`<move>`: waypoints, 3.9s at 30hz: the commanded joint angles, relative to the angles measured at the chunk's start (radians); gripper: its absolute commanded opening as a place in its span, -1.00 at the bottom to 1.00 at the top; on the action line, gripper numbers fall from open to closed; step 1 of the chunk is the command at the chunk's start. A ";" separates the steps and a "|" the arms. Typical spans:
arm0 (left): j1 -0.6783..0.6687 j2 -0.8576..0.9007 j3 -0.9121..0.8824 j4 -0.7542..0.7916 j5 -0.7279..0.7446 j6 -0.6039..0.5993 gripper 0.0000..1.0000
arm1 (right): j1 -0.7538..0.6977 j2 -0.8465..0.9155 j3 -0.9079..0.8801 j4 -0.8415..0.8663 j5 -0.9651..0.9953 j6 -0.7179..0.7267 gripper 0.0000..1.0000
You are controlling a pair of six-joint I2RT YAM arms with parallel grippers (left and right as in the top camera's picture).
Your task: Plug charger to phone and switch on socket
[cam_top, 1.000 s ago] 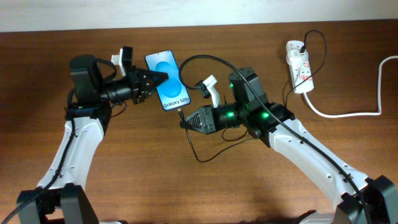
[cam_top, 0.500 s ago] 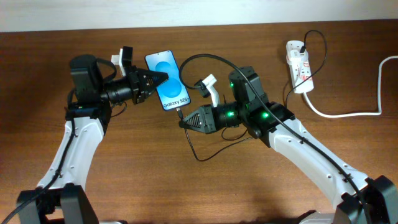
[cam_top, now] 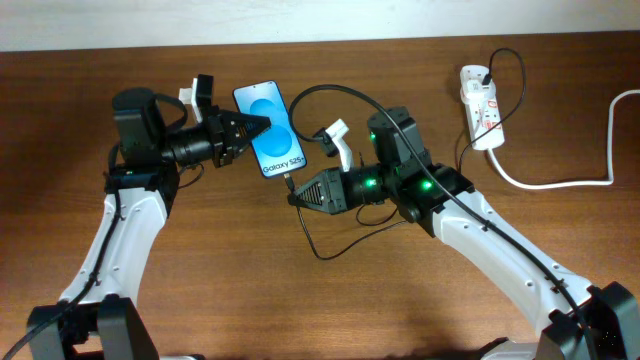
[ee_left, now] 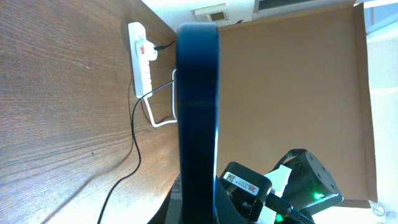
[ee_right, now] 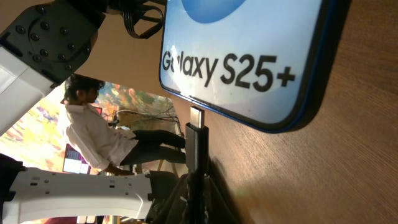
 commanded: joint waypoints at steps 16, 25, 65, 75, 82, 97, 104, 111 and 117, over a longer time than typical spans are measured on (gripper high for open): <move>0.000 -0.005 0.018 0.006 0.038 -0.002 -1.00 | -0.001 0.012 -0.002 0.003 -0.016 0.039 -0.91; 0.000 -0.005 0.018 0.006 0.045 0.006 -1.00 | -0.001 0.021 -0.002 0.008 -0.008 0.039 -0.92; -0.016 -0.005 0.018 0.006 -0.012 0.029 -1.00 | -0.095 0.018 -0.002 -0.084 -0.222 -0.024 -0.92; -0.016 -0.005 0.018 0.006 -0.012 0.028 -1.00 | -0.066 0.018 -0.002 -0.107 -0.274 -0.022 -0.92; -0.016 -0.005 0.018 0.006 -0.012 0.028 -1.00 | -0.064 0.019 -0.002 -0.106 -0.181 -0.021 -0.91; -0.016 -0.005 0.018 0.006 -0.012 0.028 -1.00 | -0.052 0.021 -0.002 -0.062 -0.091 -0.026 -0.92; -0.016 -0.005 0.018 0.006 -0.013 0.028 -1.00 | -0.046 0.022 -0.002 -0.050 -0.090 -0.026 -0.92; -0.016 -0.005 0.018 0.006 -0.012 0.028 -1.00 | -0.025 0.023 -0.002 -0.045 -0.078 -0.045 -0.92; -0.016 -0.005 0.018 0.006 -0.012 0.028 -1.00 | -0.028 0.023 -0.002 -0.029 -0.075 -0.048 -0.91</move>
